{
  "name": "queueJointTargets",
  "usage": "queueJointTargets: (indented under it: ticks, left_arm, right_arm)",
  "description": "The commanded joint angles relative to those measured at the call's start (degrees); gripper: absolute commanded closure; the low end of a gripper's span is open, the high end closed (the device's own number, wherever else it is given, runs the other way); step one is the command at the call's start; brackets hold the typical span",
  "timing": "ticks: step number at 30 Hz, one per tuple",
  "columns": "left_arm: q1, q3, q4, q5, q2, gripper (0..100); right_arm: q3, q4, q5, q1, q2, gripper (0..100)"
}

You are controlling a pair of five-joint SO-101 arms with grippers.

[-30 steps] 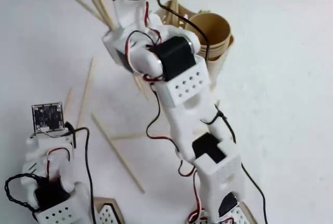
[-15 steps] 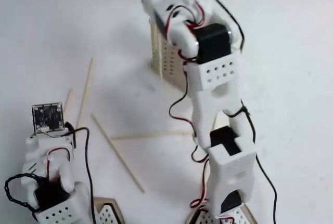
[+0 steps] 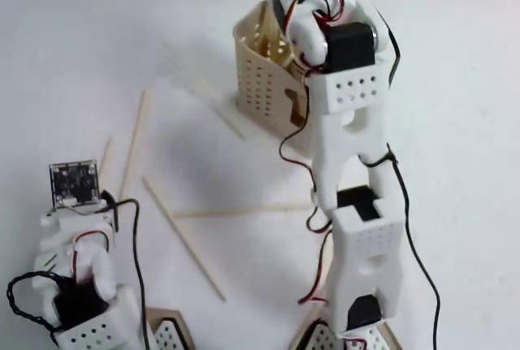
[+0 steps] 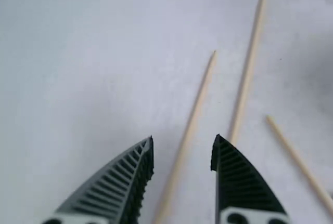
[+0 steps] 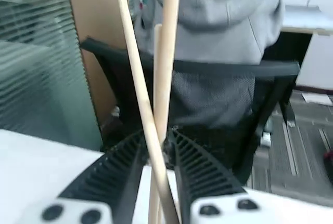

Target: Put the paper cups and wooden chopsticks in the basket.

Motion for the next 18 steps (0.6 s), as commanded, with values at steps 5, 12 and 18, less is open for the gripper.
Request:
queueJointTargets:
  ticks: [5, 12, 18]
  left_arm:
    - [-0.1, -0.4, -0.3, -0.6, -0.6, 81]
    - [-0.1, -0.4, -0.3, -0.6, -0.6, 81]
    - [-0.1, -0.4, -0.3, -0.6, -0.6, 81]
  right_arm:
    - [-1.8, 7.3, -4.9, 1.6, 2.2, 98.2]
    - [-1.8, 14.2, -4.9, 1.5, 4.6, 98.1]
    - [-1.4, 17.2, -4.7, 0.0, 4.9, 98.1]
